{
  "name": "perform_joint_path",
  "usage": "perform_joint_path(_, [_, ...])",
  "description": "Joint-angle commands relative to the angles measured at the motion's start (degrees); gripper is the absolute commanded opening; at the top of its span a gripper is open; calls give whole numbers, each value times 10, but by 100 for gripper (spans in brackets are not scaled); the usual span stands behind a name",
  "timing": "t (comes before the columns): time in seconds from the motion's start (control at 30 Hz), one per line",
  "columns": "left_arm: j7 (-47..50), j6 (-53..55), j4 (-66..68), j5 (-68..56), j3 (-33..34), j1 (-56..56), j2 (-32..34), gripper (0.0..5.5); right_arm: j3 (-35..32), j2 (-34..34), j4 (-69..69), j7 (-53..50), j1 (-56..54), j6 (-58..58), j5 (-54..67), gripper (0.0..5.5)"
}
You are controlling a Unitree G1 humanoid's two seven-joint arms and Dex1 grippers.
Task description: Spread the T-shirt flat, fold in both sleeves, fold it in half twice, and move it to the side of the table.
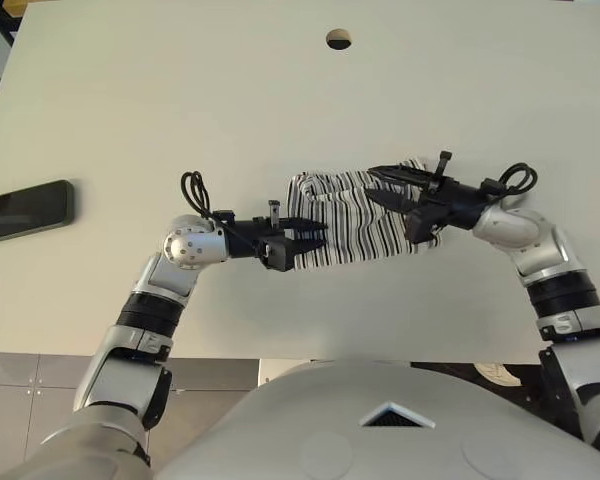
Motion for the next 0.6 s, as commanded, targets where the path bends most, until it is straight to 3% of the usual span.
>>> perform_joint_path(0.03, [69, -45, 56, 84, -15, -28, 18, 119, 11, -1, 52, -38, -29, 26, -50, 153])
perform_joint_path(0.37, [159, -71, 114, 143, -59, -57, 30, 119, 45, -18, 203, -163, -90, 50, -141, 153])
perform_joint_path(0.6, [157, -58, 88, 60, -54, -54, 36, 119, 14, -4, 94, -175, -73, -18, -26, 153])
